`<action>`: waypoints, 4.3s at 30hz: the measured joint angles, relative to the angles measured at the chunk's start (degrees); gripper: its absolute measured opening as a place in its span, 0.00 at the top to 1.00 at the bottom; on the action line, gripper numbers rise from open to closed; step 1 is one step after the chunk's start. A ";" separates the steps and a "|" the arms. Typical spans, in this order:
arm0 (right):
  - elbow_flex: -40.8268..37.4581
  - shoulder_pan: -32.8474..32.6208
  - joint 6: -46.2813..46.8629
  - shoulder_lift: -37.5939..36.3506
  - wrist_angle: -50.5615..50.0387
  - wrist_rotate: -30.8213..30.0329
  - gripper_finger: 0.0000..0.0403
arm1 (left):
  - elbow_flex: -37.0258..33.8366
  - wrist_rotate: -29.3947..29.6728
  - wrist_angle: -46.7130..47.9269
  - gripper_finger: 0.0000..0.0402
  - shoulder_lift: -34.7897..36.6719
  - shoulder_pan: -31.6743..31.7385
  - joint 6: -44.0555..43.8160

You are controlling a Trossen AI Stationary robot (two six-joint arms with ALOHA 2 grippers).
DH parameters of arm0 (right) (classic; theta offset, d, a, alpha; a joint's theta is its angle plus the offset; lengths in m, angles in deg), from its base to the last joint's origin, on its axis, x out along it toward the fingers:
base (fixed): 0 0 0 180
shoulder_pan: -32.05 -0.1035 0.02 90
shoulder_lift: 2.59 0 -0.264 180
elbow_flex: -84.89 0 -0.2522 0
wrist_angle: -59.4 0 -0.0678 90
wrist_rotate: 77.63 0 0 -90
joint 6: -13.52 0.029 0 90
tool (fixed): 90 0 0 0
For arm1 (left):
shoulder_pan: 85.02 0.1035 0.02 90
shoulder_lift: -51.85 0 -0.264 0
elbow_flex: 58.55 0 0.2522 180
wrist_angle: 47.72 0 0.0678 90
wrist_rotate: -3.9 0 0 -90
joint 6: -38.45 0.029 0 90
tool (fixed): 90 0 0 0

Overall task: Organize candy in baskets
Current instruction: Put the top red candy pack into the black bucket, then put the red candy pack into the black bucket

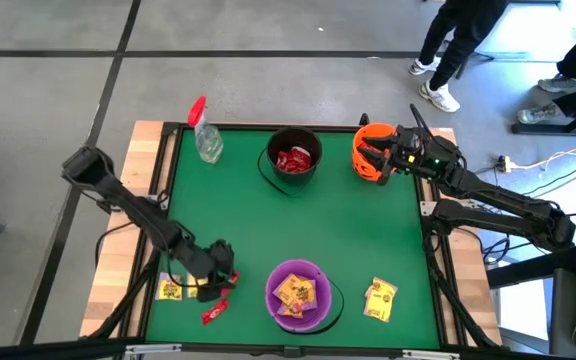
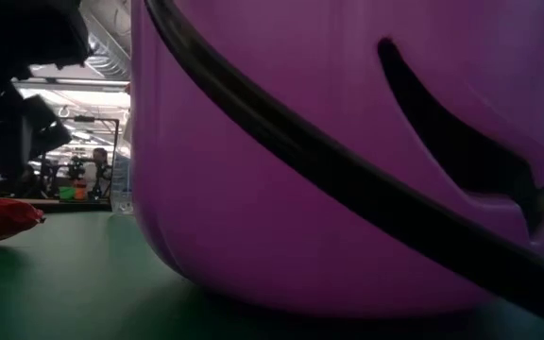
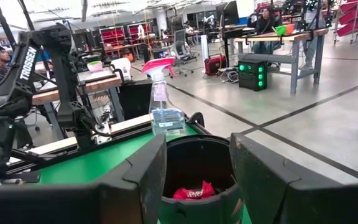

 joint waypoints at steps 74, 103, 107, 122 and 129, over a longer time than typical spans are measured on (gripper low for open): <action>-0.07 0.02 -1.16 4.90 1.30 0.08 0.56 | 17.04 -8.16 -10.45 0.90 4.96 55.46 48.59; -0.07 0.00 -1.16 4.90 1.22 0.07 0.56 | 17.04 -12.84 -22.42 0.63 -9.80 61.00 43.76; -0.07 0.00 -1.12 4.90 1.19 0.07 0.56 | 18.40 -12.89 -20.02 0.56 -9.25 61.00 43.19; -0.07 0.00 -1.06 4.92 -0.37 0.04 0.56 | 26.92 -13.37 5.22 0.55 7.05 53.19 46.34; -0.07 0.00 -1.05 4.92 -0.34 0.05 0.56 | 26.89 -3.87 25.79 0.55 10.00 40.48 45.01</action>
